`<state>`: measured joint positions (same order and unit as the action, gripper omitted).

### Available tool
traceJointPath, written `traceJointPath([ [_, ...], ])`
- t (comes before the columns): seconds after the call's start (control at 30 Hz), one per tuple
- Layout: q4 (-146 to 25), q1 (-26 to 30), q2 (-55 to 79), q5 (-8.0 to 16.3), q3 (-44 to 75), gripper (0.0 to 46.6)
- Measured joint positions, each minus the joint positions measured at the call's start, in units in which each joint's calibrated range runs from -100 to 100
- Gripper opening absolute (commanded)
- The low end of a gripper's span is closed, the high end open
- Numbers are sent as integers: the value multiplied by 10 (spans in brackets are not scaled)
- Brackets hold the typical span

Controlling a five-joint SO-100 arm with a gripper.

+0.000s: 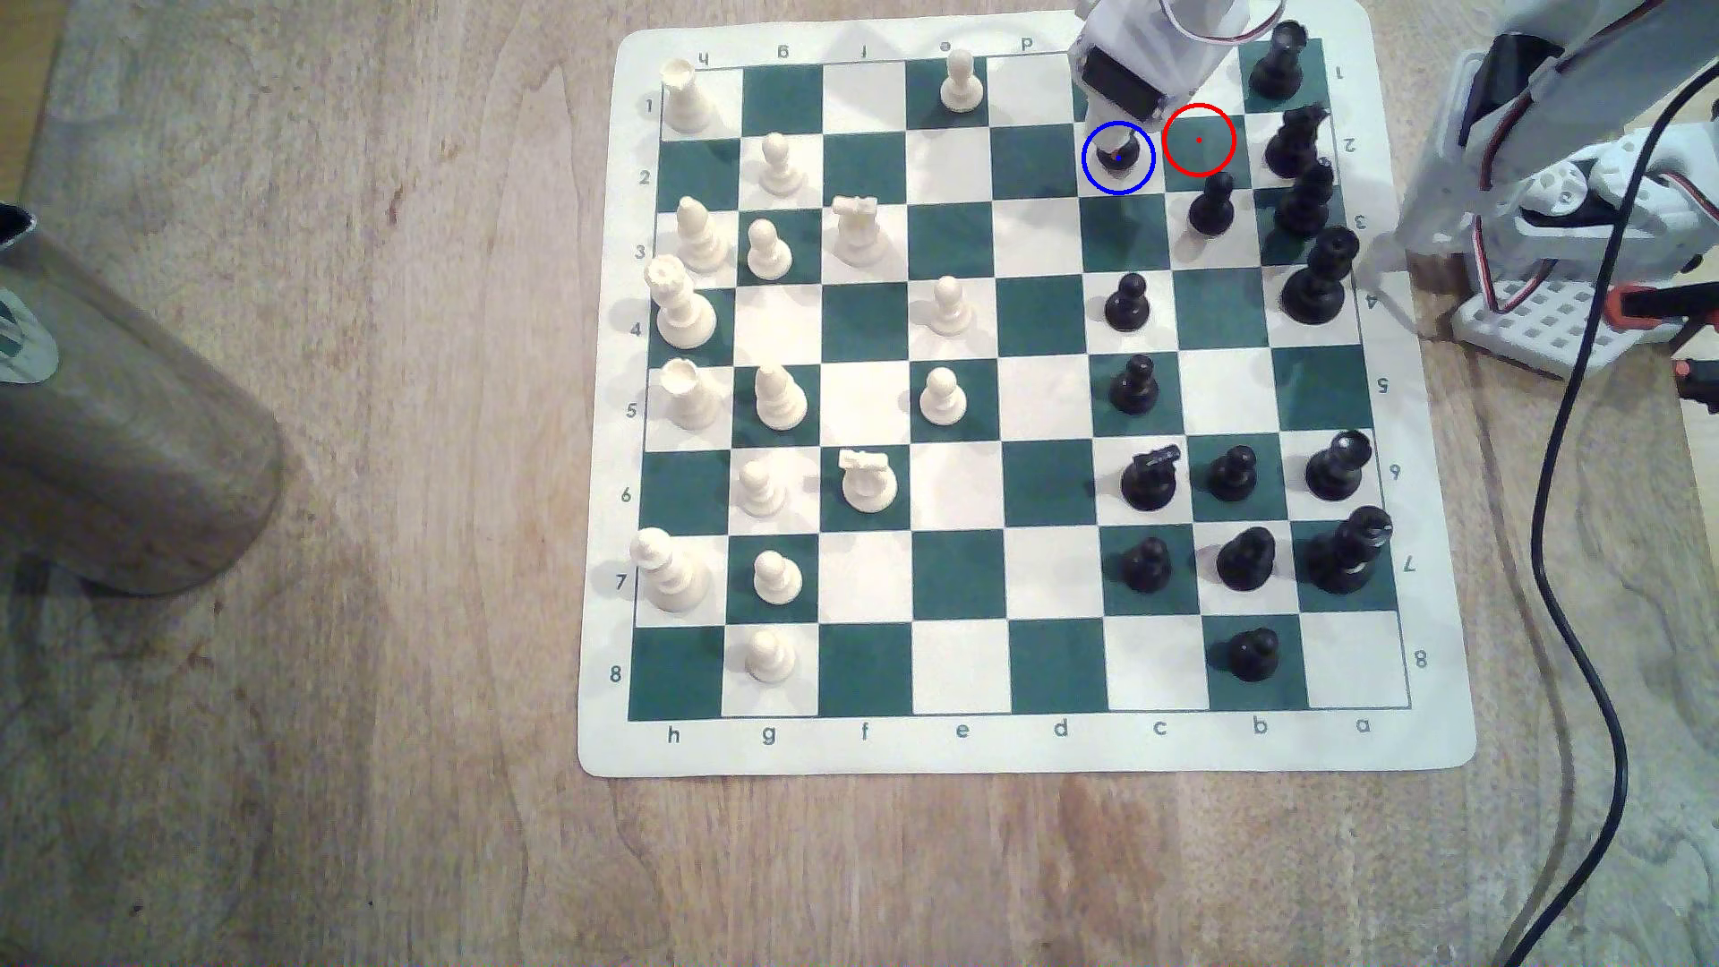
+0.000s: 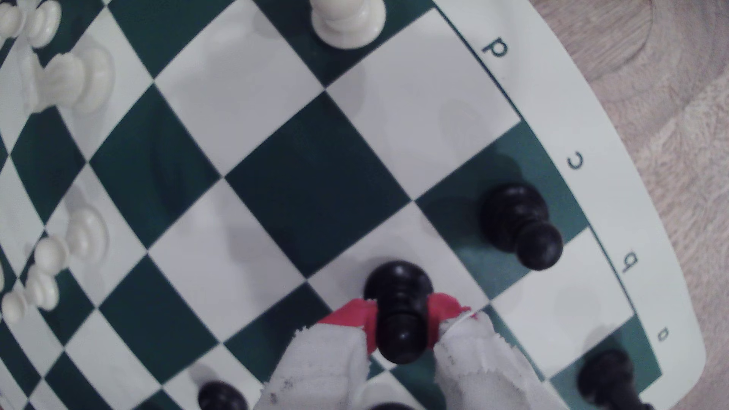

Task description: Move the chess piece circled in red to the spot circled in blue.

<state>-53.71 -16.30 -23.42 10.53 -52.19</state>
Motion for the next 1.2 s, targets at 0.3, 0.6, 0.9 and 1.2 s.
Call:
traceJointPath([
  [0.3,14,0,3,0,-11,68],
  [0.6,14,0,3,-3,-11,198],
  [0.9,14,-6,3,-7,-27,206],
  [1.2,-14,-21,-13,-17,-28,203],
])
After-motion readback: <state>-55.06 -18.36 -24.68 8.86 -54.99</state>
